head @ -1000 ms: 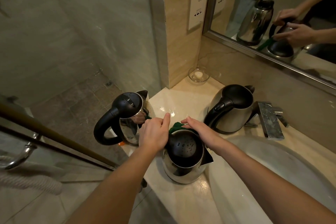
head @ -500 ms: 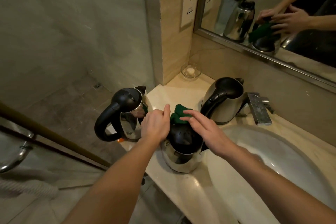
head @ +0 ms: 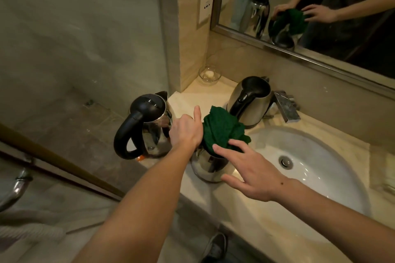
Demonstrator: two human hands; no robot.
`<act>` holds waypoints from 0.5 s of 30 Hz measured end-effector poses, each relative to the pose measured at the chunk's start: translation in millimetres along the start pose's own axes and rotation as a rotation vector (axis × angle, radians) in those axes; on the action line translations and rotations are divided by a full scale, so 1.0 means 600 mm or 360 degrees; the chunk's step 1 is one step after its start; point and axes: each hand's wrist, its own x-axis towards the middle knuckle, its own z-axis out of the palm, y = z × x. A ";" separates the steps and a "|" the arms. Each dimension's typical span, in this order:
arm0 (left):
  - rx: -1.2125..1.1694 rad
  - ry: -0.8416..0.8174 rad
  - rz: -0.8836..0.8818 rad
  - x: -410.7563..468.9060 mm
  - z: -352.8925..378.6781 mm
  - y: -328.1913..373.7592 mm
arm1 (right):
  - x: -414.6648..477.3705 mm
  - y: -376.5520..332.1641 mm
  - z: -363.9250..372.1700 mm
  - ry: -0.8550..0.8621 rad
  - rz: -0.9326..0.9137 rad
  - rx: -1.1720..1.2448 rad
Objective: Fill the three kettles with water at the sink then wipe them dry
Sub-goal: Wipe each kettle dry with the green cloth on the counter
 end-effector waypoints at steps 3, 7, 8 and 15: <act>0.0004 -0.0035 0.0016 -0.002 -0.004 -0.001 | 0.004 0.006 -0.006 -0.0013 0.0060 -0.0037; 0.0011 -0.0060 0.0020 -0.003 -0.005 -0.001 | 0.041 0.014 -0.016 0.0154 0.0260 0.0278; 0.0014 -0.0064 0.0017 -0.003 -0.005 -0.001 | 0.054 0.017 -0.018 0.0221 0.0320 0.0433; -0.0004 -0.0038 -0.0027 -0.001 -0.002 -0.002 | 0.098 0.047 -0.019 0.0467 0.0993 0.1505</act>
